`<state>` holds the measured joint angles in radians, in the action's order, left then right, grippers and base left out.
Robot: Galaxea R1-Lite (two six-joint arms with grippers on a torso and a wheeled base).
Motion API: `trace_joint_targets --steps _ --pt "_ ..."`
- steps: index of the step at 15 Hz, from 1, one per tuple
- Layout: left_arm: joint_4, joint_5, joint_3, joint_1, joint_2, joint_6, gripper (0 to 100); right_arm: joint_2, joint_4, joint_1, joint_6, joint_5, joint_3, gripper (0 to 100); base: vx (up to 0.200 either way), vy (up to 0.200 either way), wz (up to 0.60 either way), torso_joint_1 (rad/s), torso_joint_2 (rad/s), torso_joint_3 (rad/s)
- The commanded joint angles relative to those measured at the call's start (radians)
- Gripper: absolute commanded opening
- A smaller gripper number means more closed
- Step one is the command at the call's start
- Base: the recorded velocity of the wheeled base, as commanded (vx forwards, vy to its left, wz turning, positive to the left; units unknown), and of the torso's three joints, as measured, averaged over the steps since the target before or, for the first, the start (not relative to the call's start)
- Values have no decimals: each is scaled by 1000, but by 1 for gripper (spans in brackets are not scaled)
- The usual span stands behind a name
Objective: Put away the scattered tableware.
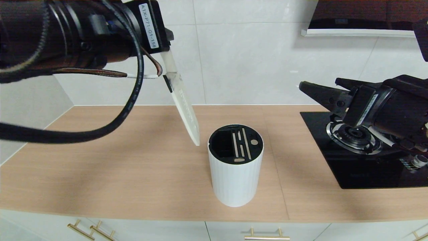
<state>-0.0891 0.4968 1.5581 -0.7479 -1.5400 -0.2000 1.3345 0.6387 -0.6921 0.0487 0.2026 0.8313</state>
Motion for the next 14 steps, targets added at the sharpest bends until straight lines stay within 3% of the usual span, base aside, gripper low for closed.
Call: trace_joint_targets --steps 1,6,8,12,14 --pt "3 37 34 -8 -88 4 0 2 1 6 0 0 0 100 0 0 0 0 0 0" --pt "78 46 74 -79 -167 5 0 6 -17 6 0 0 0 100 0 0 0 0 0 0" --pt "83 78 76 -85 -193 4 0 11 -21 6 0 0 -1 100 0 0 0 0 0 0" --pt "83 86 69 -87 -206 -4 0 15 -21 6 0 0 -3 100 0 0 0 0 0 0" --pt "83 97 54 -94 -230 -30 0 29 -21 6 0 0 -6 100 0 0 0 0 0 0"
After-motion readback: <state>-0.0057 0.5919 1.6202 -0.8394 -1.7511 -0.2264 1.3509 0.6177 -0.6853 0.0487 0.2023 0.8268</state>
